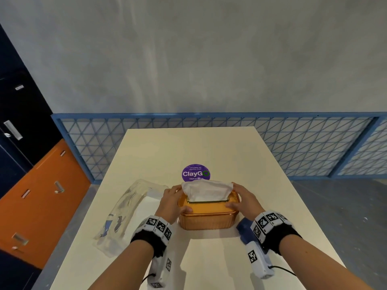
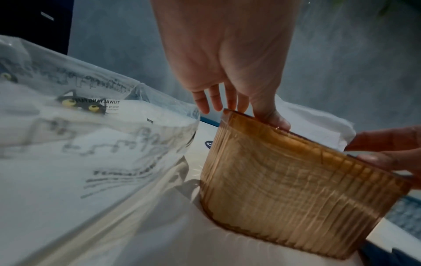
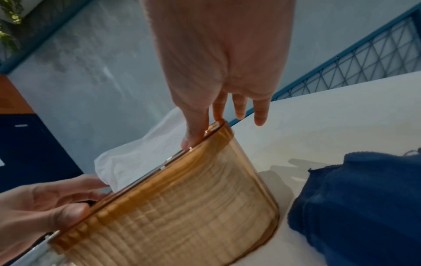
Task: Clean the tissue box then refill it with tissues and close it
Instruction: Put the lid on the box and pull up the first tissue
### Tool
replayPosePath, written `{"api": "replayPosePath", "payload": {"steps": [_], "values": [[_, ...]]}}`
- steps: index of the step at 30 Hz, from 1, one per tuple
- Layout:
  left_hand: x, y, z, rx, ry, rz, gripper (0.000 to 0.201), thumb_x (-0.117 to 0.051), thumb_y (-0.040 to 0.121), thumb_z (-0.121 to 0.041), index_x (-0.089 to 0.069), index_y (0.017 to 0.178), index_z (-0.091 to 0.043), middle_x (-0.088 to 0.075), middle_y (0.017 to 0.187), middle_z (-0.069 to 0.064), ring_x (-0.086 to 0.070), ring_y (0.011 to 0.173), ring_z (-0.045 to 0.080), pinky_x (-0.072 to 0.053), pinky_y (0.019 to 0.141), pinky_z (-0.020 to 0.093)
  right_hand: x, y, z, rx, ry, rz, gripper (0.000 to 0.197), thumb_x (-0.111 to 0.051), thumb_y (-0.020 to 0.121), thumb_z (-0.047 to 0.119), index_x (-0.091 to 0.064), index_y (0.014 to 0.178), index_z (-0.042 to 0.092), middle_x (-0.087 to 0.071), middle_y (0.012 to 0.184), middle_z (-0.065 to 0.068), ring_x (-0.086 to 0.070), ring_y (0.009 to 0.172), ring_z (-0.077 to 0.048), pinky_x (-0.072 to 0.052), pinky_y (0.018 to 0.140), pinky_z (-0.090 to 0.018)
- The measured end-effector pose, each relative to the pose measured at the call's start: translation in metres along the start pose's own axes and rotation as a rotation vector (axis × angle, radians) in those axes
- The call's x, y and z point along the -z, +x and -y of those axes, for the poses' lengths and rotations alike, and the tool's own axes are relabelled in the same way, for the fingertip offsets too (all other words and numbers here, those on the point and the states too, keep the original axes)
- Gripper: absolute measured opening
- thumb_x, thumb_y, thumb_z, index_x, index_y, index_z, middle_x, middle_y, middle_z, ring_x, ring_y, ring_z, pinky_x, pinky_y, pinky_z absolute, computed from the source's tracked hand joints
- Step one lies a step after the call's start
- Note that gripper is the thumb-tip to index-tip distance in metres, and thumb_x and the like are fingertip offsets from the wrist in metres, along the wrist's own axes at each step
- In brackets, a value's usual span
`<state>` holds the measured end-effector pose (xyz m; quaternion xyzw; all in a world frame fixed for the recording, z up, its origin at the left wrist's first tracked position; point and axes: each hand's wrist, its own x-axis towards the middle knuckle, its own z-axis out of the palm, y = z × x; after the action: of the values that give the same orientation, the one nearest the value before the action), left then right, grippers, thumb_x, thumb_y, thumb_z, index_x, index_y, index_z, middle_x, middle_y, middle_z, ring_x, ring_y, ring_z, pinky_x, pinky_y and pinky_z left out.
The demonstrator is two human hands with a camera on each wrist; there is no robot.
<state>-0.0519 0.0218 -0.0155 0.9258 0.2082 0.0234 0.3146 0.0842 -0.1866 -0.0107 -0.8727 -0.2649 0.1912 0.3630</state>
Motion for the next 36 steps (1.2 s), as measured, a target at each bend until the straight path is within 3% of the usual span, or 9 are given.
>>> {"api": "replayPosePath", "payload": {"steps": [7,10,14,18,20,23,25,30,36], "values": [[-0.002,0.017,-0.012,0.184,-0.328,-0.165,0.019,-0.056,0.090,-0.010,-0.065,0.100,0.004,-0.066,0.105,0.023,-0.056,0.097,0.030,-0.039,0.079,0.031,0.002,0.013,-0.002,0.000,0.066,-0.148,0.025,-0.064,0.085,0.003,-0.065,0.110,0.001,-0.055,0.134,-0.011,-0.049,0.125,-0.025,-0.031,0.104,-0.022],[-0.003,0.018,-0.013,0.189,-0.326,-0.189,0.020,-0.053,0.092,-0.008,-0.063,0.100,0.007,-0.066,0.102,0.024,-0.057,0.093,0.029,-0.036,0.074,0.026,0.004,0.017,0.000,0.009,0.053,-0.165,0.013,-0.060,0.087,0.000,-0.064,0.094,0.010,-0.061,0.124,-0.013,-0.055,0.117,-0.025,-0.035,0.098,-0.022],[-0.003,0.019,-0.012,0.201,-0.317,-0.204,0.020,-0.051,0.093,-0.007,-0.063,0.099,0.008,-0.067,0.103,0.023,-0.059,0.097,0.032,-0.034,0.073,0.024,0.003,0.020,0.001,-0.032,0.092,-0.176,0.012,-0.056,0.090,0.003,-0.062,0.101,0.002,-0.063,0.117,-0.013,-0.055,0.107,-0.021,-0.036,0.088,-0.020],[0.000,0.017,-0.013,0.186,-0.323,-0.214,0.012,-0.050,0.093,-0.007,-0.059,0.087,-0.002,-0.066,0.103,0.024,-0.051,0.084,0.023,-0.034,0.073,0.023,0.000,0.022,0.000,-0.052,0.104,-0.183,0.006,-0.057,0.090,0.007,-0.056,0.091,0.012,-0.064,0.115,-0.011,-0.057,0.109,-0.025,-0.036,0.085,-0.021],[0.003,0.017,-0.011,0.169,-0.344,-0.212,0.008,-0.054,0.092,-0.010,-0.059,0.093,-0.004,-0.063,0.109,0.023,-0.053,0.092,0.024,-0.036,0.078,0.024,0.002,0.017,0.000,-0.037,0.127,-0.149,0.019,-0.062,0.088,0.010,-0.060,0.107,0.010,-0.061,0.117,-0.004,-0.054,0.115,-0.021,-0.036,0.090,-0.020],[0.007,0.008,-0.006,0.082,-0.239,-0.098,0.045,-0.067,0.084,-0.023,-0.055,0.123,-0.006,-0.051,0.129,0.012,-0.044,0.121,0.022,-0.032,0.097,0.022,0.008,0.007,-0.008,0.028,0.086,0.067,0.072,-0.075,0.078,0.017,-0.039,0.140,0.017,-0.041,0.129,0.011,-0.038,0.124,-0.007,-0.030,0.104,-0.020],[0.008,-0.003,-0.002,0.007,-0.103,0.038,0.073,-0.074,0.077,-0.033,-0.041,0.140,-0.015,-0.037,0.143,0.005,-0.030,0.135,0.020,-0.026,0.109,0.025,0.010,0.003,-0.015,0.059,-0.016,0.187,0.091,-0.077,0.076,0.023,-0.022,0.148,0.021,-0.029,0.141,0.014,-0.028,0.132,-0.006,-0.024,0.112,-0.024],[0.001,-0.006,0.008,-0.117,0.087,0.106,0.096,-0.073,0.077,-0.035,-0.011,0.150,-0.023,-0.027,0.152,0.000,-0.028,0.138,0.020,-0.024,0.114,0.028,0.010,0.008,-0.017,0.083,-0.073,0.233,0.095,-0.072,0.080,0.029,-0.009,0.150,0.025,-0.015,0.157,0.006,-0.024,0.142,-0.016,-0.022,0.115,-0.027],[0.006,0.019,0.004,-0.116,0.372,0.148,0.089,-0.062,0.081,-0.049,-0.018,0.150,-0.018,-0.020,0.156,-0.002,-0.032,0.134,0.024,-0.029,0.112,0.037,0.013,0.025,-0.010,0.048,-0.237,0.275,0.094,-0.063,0.087,0.036,0.005,0.150,0.020,0.004,0.160,0.005,0.001,0.148,-0.029,-0.013,0.120,-0.042]]}}
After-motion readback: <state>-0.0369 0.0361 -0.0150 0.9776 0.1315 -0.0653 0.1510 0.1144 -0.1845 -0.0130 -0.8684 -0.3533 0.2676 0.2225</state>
